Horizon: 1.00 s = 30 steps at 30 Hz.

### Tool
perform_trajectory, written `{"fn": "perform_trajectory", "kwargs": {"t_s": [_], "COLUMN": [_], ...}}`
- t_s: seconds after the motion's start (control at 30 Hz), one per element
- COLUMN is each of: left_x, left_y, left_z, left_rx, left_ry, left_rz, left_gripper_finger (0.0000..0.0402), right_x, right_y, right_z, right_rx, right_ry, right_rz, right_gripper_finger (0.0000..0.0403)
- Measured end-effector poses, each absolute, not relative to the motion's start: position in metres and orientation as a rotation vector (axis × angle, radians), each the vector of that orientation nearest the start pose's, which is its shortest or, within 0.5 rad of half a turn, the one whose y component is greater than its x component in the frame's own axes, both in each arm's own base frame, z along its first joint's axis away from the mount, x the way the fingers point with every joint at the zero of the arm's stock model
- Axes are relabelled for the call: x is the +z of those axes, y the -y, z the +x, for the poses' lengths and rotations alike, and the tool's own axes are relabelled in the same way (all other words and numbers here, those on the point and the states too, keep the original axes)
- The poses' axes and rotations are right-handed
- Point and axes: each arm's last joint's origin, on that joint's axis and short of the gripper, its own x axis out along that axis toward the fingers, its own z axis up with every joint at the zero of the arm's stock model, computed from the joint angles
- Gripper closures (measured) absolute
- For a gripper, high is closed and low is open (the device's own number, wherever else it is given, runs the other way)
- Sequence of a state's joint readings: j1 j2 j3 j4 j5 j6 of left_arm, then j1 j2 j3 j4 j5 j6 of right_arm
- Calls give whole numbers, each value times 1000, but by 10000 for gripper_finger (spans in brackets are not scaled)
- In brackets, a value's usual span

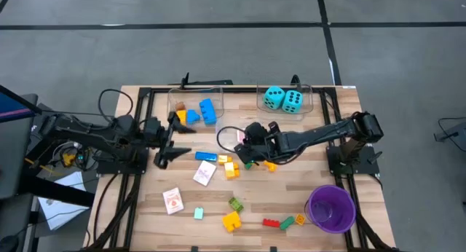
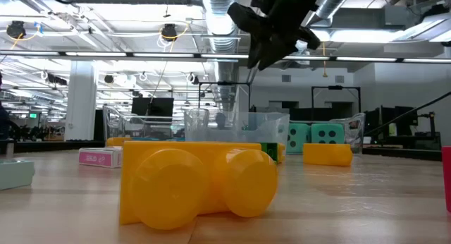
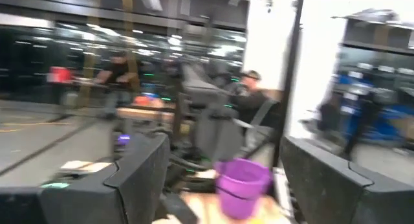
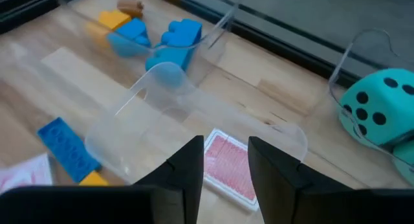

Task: Pick & Place Toys
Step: Put the orange deck of cards into the bottom transparent bin

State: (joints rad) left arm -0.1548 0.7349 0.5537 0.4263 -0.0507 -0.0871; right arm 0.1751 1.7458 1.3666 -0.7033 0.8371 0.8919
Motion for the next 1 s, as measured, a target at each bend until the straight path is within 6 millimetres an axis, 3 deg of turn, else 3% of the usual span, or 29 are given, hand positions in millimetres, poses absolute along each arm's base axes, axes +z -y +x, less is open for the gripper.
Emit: {"fn": "perform_trajectory", "kwargs": {"t_s": [0.17, 0.33, 0.5, 0.7, 0.87, 1.0], "left_x": [315, 305, 291, 280, 279, 271], "left_y": [42, 64, 87, 116, 140, 153], "left_z": [165, 162, 164, 168, 191, 205], "left_rx": [-329, -379, -110, 299, 383, 397], "left_ry": [196, 101, 3, -199, -268, -418], "left_rz": [-96, -7, 96, 203, 205, 277], "left_gripper_finger": [112, 112, 111, 95, 45, 7], "right_x": [257, 278, 301, 314, 314, 312], "right_y": [-55, -64, -68, -72, -71, -70], "right_z": [350, 336, 319, 307, 302, 301], "right_rx": [-894, -906, -901, -866, -872, -879], "right_ry": [-613, -531, -467, -465, -493, -510], "right_rz": [196, 166, 148, 122, 98, 87], "right_gripper_finger": [290, 289, 275, 220, 163, 136]}}
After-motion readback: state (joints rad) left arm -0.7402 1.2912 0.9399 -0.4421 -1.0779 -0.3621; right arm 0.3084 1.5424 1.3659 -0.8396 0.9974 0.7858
